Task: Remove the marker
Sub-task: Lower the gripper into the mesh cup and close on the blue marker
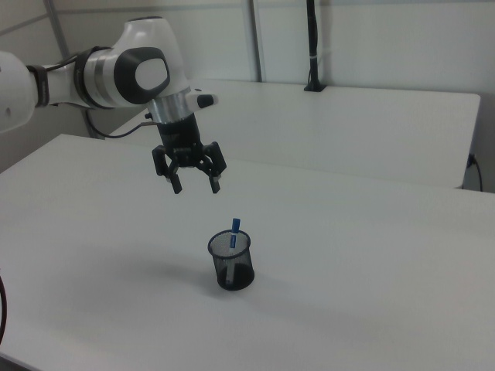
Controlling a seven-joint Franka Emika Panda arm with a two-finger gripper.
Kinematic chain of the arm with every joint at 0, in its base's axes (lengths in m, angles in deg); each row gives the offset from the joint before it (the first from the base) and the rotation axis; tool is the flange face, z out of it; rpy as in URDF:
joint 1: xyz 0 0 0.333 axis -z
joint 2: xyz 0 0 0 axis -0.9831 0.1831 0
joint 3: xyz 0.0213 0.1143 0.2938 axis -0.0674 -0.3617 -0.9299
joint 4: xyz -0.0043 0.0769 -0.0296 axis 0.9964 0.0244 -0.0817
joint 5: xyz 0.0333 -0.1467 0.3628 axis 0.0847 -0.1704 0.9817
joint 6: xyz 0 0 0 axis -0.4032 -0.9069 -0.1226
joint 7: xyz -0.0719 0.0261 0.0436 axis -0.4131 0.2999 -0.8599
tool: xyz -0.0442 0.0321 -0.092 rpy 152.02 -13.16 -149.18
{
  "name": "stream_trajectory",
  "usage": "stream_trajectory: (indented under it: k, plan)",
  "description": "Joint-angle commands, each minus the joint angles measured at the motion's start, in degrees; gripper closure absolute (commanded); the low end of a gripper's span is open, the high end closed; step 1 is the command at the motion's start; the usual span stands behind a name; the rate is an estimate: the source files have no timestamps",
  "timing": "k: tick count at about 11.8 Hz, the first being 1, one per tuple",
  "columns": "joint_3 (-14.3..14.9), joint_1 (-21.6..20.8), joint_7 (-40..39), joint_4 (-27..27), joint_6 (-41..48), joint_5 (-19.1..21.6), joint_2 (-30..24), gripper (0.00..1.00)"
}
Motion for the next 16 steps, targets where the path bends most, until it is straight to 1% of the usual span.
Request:
stream_trajectory:
  k: [1,3,4,5,7,8,10,11,12,13,14,15,16]
  plan:
    - [0.7,1.7,-1.0,-5.8,-7.5,-1.5,-1.7,0.0]
    - [1.1,2.5,-1.0,-8.9,-12.6,-1.5,-1.6,0.01]
    - [1.2,2.8,-1.0,-10.8,-15.8,-1.5,-1.4,0.03]
    - [1.5,3.1,-1.0,-11.7,-17.8,-1.5,-1.4,0.07]
    - [1.5,3.5,-0.9,-13.0,-20.9,-1.5,-0.8,0.11]
    - [1.7,3.9,-1.0,-13.1,-22.1,-1.5,-0.3,0.18]
    - [2.4,4.0,-1.0,-13.1,-24.3,-1.3,0.6,0.39]
    - [2.6,4.1,-1.0,-13.1,-24.9,-1.4,1.0,0.52]
    - [2.8,4.1,-1.1,-13.1,-24.9,-1.4,1.0,0.68]
    - [2.8,4.1,-1.1,-13.0,-24.9,-1.4,1.0,0.78]
    - [2.8,4.1,-1.1,-13.0,-24.8,-1.3,0.9,0.92]
    - [2.9,4.1,-1.1,-12.9,-24.6,-1.2,0.7,0.99]
    - [3.4,4.2,-1.0,-12.8,-24.3,-0.9,0.4,1.0]
